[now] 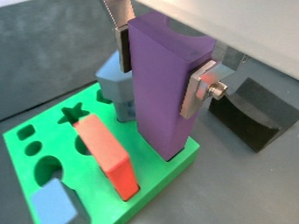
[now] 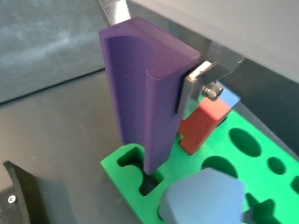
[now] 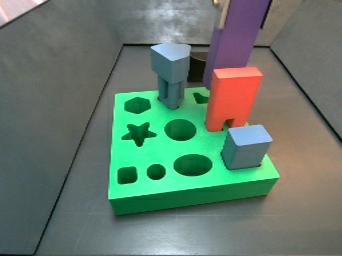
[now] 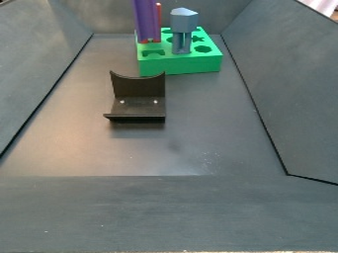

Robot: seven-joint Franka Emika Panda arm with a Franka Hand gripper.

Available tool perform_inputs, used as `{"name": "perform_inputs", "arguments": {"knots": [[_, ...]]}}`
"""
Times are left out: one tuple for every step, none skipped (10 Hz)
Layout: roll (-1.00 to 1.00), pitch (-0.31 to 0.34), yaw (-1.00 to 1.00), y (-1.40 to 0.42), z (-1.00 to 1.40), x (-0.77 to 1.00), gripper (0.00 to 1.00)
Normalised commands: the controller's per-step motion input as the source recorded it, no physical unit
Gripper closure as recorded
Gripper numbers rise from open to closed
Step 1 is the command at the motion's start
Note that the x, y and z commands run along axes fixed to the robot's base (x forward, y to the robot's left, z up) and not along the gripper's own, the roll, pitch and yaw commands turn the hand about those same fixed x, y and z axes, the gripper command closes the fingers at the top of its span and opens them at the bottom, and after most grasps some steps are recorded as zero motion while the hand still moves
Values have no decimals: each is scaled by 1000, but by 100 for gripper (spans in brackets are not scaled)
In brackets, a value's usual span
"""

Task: Pick up the arch object. Move up. Place the arch object on the fixture. Regrasp the arch object. Rotate the arch object. Move to above the board. Insert the arch object.
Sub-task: Insert the arch object.

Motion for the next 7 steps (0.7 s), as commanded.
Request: {"name": "perform_inputs", "arguments": {"knots": [[216, 121, 29, 66, -294, 474, 100], [51, 64, 9, 0, -214, 234, 100], [-57, 0, 0, 60, -140, 83, 100], [-11, 0, 49, 137, -97, 77, 100], [101, -20, 0, 140, -43, -103, 100], [83, -61, 0, 26, 0, -354, 100], [49, -100, 0, 0, -97, -346, 100]]}}
